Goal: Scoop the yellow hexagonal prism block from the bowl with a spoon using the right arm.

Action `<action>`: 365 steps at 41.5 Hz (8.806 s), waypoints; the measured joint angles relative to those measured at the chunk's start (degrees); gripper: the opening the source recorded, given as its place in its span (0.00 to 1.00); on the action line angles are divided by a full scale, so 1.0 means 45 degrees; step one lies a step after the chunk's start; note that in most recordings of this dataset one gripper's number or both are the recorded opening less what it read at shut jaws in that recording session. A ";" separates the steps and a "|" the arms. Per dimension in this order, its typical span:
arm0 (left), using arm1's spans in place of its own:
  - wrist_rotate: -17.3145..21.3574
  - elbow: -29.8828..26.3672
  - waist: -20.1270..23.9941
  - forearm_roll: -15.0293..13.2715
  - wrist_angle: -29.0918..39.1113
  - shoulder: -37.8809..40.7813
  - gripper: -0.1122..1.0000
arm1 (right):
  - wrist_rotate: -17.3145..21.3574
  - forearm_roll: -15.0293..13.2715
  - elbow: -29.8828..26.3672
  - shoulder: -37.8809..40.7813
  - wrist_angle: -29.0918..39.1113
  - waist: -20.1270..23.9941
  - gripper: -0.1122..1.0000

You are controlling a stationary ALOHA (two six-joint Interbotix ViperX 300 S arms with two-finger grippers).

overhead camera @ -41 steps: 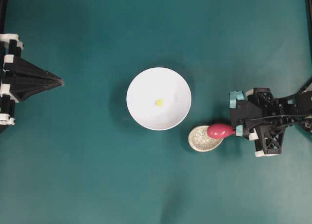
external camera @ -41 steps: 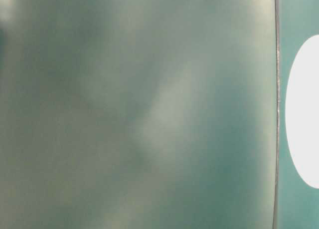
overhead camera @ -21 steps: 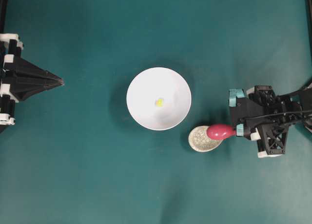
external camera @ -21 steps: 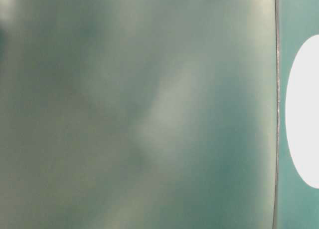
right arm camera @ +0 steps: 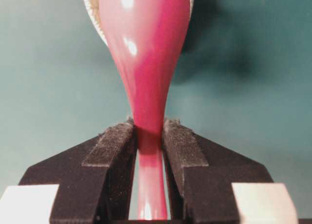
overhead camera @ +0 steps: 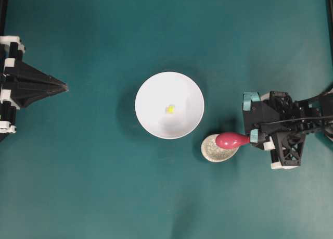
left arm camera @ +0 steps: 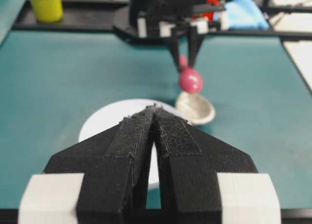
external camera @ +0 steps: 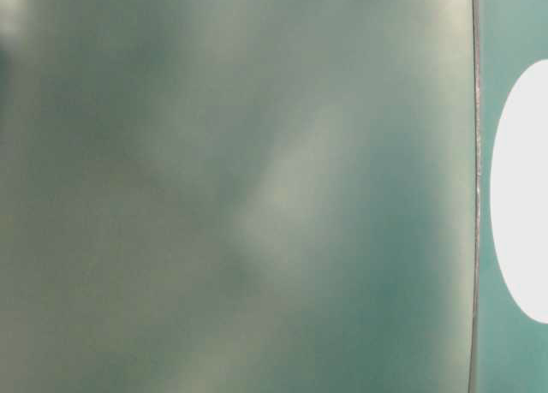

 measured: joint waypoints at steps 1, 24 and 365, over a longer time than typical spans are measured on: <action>-0.0020 0.0000 0.0000 0.0000 0.0000 0.0000 0.10 | 0.0000 0.0020 -0.0020 0.0000 0.0020 0.0000 0.31; 0.0000 0.0000 0.0000 0.0000 -0.0020 0.0000 0.10 | 0.0000 -0.0195 -0.0254 0.0234 0.0039 -0.0020 0.31; 0.0078 -0.0020 -0.0215 0.0000 0.0098 0.0000 0.10 | -0.0605 -0.5586 -0.1211 0.1367 0.1211 0.1250 0.55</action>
